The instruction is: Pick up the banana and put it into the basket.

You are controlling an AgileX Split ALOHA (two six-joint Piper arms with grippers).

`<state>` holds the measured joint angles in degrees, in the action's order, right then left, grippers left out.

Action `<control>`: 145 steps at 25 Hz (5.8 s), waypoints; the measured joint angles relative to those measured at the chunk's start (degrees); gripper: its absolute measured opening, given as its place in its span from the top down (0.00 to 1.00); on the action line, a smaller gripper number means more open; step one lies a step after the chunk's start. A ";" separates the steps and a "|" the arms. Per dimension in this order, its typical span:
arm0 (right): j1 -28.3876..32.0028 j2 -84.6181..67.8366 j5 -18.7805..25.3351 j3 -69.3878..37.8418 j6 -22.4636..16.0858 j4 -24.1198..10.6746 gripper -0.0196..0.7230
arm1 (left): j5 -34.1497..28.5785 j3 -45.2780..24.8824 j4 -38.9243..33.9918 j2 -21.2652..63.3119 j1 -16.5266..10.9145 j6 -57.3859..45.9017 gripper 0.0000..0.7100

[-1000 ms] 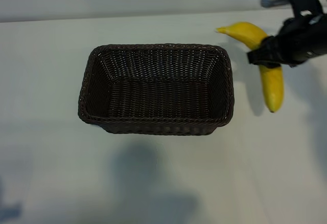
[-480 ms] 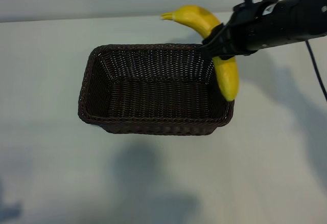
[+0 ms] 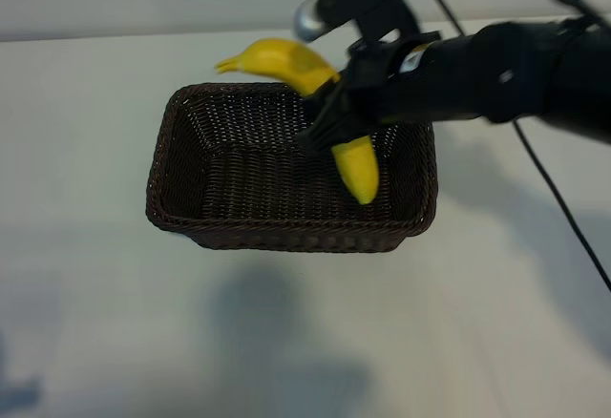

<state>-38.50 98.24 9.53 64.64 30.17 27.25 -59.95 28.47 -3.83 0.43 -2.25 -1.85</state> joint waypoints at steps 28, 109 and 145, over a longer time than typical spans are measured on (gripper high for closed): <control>-2.51 10.84 -7.21 0.00 15.63 -0.31 0.39 | 0.00 0.00 0.00 0.00 0.00 0.18 0.24; 11.34 -2.25 16.85 0.17 4.10 -0.03 0.24 | 0.00 0.00 0.00 0.00 0.00 0.47 0.24; 41.64 -2.63 32.48 0.28 -22.72 -27.25 0.28 | 0.00 0.00 0.00 0.00 0.00 0.70 0.24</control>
<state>3.14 95.60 42.01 64.93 7.45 0.00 -59.95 28.47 -3.83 0.43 -2.25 -1.15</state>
